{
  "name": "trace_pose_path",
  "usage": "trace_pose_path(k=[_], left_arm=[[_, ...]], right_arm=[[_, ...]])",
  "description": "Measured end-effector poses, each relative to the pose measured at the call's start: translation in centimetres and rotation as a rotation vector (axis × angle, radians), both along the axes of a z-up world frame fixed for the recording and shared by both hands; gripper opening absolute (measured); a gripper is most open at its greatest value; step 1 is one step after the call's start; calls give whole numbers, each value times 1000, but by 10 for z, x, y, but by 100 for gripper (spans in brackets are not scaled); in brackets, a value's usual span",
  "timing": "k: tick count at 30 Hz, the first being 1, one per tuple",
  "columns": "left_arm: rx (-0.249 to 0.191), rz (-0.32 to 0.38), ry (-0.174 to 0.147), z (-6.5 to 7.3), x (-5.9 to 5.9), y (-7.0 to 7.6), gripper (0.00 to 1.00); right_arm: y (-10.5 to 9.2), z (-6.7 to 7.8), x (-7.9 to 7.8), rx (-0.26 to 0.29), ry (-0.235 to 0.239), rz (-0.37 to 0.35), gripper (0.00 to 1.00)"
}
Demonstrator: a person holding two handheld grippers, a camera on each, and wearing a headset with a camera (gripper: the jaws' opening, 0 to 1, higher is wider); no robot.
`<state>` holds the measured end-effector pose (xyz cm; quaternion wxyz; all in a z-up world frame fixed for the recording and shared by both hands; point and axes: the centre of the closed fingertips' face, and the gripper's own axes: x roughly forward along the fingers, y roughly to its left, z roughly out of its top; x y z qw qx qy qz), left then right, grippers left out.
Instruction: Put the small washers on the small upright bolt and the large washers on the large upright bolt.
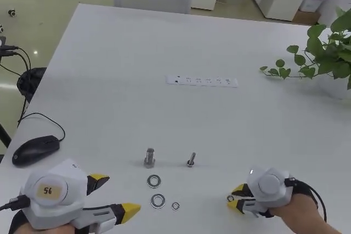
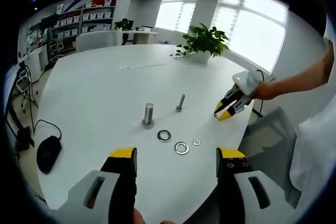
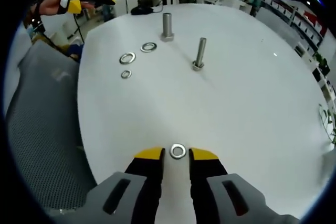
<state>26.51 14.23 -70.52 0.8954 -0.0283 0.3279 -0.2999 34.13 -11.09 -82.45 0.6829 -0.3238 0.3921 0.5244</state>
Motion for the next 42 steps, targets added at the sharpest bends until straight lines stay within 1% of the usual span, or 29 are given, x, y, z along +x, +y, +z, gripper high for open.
trace_pose_path(k=[1,4,6,9,12,14,16,18,19,26,30,33,35,39,42], left_arm=[[-1,0,1,0,0,-1,61],[1,-7,4,-1,-1,-3,61],[0,-11,2,0,-1,-5,61],[2,-12,2,0,-1,-5,61],[1,-9,1,1,-1,-5,61],[1,-8,2,0,-1,-5,60],[2,-9,4,0,-1,-6,60],[3,-12,5,-1,0,-7,60],[1,-13,5,-1,0,-8,60],[-1,-16,-1,2,5,-11,61],[1,-14,-1,1,5,-9,61],[3,-9,2,1,4,-6,61],[5,-4,4,0,3,-4,60],[8,1,7,-1,2,-1,60],[5,5,3,0,2,0,60]], right_arm=[[0,0,0,-2,2,4,21],[0,0,0,-31,14,75,20],[-1,0,0,-48,14,110,20],[0,0,1,-58,9,135,15],[-1,0,1,-50,13,115,15],[-1,1,0,-44,7,101,15],[0,1,1,-30,11,60,14],[1,2,2,-5,26,8,14],[2,2,3,3,27,-2,14],[12,2,4,19,32,-27,14],[24,4,7,48,36,-51,13],[32,9,10,59,28,-56,13],[41,18,17,74,7,-50,13],[50,29,27,87,-14,-44,13],[56,39,37,108,-34,-52,13]])
